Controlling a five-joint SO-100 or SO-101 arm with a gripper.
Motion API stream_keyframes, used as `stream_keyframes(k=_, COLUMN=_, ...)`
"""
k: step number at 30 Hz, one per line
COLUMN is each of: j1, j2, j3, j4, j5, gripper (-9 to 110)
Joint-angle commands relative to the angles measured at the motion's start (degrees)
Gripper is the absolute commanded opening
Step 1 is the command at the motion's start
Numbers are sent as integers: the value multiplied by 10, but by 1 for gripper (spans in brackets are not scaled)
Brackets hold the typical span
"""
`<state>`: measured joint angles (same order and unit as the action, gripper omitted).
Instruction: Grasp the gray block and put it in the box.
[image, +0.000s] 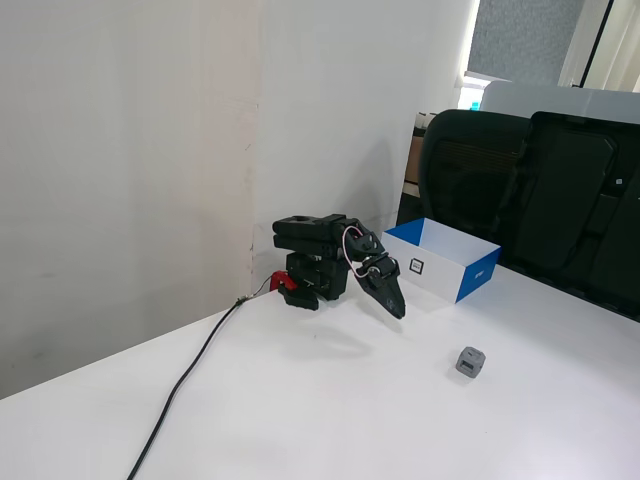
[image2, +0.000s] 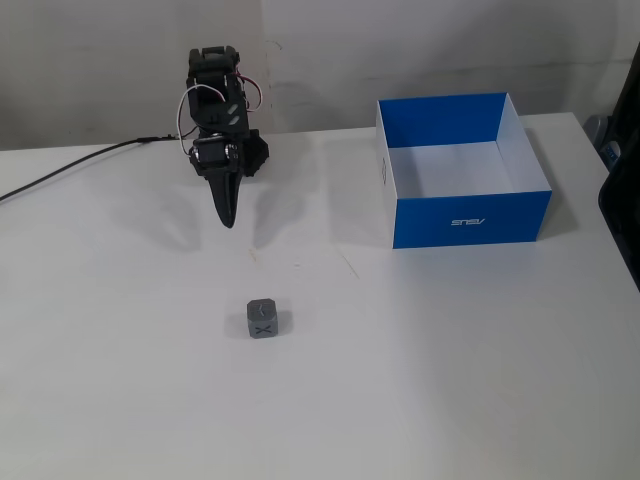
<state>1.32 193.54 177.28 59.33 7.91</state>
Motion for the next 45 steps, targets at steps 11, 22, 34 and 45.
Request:
stream_keyframes(k=11, j1=-13, j2=10, j3=37, j4=2, j5=5, gripper=0)
stream_keyframes(k=22, j1=1, j2=10, j3=37, j4=0, j5=-4, gripper=0)
stream_keyframes(k=34, j1=44, j2=10, j3=32, j4=10, j5=-17, gripper=0)
stream_keyframes(k=45, j1=-41, j2=10, j3=-63, j4=29, j5=-290, gripper=0)
